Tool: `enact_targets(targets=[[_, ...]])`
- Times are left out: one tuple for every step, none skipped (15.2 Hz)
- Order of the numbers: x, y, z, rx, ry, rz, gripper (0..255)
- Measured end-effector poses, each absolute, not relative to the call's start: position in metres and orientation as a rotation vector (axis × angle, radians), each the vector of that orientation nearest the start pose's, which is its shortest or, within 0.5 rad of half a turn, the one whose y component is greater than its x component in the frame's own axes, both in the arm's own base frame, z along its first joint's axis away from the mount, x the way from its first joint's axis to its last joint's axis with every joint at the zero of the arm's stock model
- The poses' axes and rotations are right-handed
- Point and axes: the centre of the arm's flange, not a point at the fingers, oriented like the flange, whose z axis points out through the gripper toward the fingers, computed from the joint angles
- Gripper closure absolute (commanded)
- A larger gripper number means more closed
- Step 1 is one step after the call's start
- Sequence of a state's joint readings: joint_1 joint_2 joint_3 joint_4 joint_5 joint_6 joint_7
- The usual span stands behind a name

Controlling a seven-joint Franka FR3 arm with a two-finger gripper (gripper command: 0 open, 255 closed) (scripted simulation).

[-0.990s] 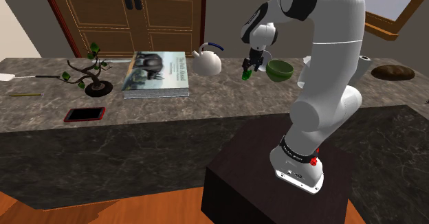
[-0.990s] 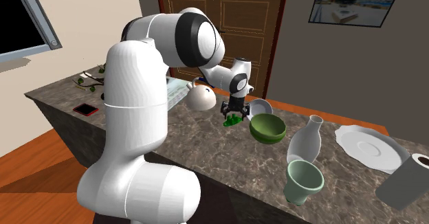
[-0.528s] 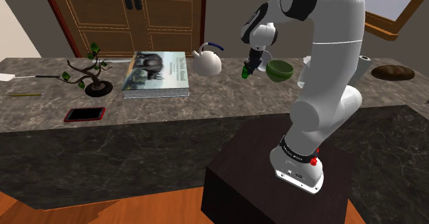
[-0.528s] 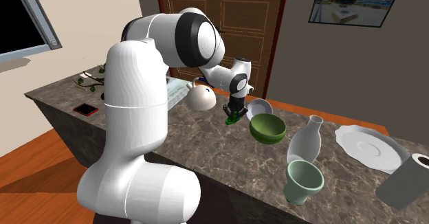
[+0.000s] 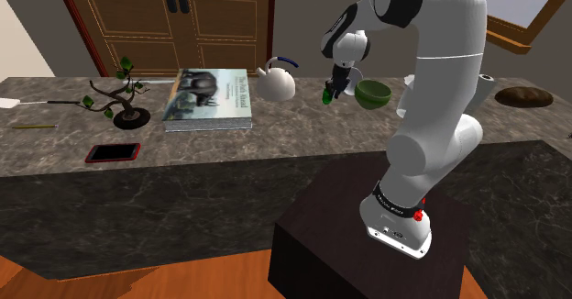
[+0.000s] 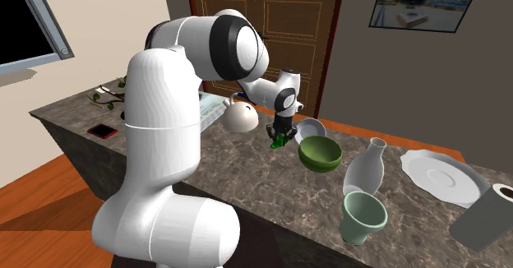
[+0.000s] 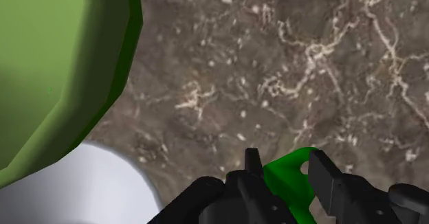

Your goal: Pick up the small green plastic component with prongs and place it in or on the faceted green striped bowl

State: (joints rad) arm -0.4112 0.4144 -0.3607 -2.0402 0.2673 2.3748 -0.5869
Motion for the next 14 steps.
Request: enact_targets(targets=[[0.434, -0.411, 0.249, -3.038, 0.549, 0.020, 0], [0.442, -0.414, 0.256, -3.038, 0.549, 0.029, 0], [0.454, -0.419, 0.261, -3.039, 0.550, 0.040, 0], [0.463, -0.424, 0.268, -3.039, 0.549, 0.051, 0], [0.466, -0.426, 0.268, -3.039, 0.549, 0.056, 0], [0.468, -0.427, 0.266, -3.039, 0.549, 0.060, 0], [0.469, -0.427, 0.263, -3.039, 0.546, 0.059, 0], [0.470, -0.427, 0.259, -3.040, 0.545, 0.059, 0], [0.470, -0.427, 0.254, -3.039, 0.546, 0.060, 0], [0.469, -0.427, 0.249, -3.039, 0.547, 0.062, 0], [0.470, -0.427, 0.243, -3.039, 0.547, 0.062, 0], [0.469, -0.426, 0.239, -3.039, 0.548, 0.063, 0], [0.468, -0.426, 0.237, -3.039, 0.549, 0.064, 0], [0.468, -0.426, 0.235, -3.039, 0.549, 0.064, 0]])
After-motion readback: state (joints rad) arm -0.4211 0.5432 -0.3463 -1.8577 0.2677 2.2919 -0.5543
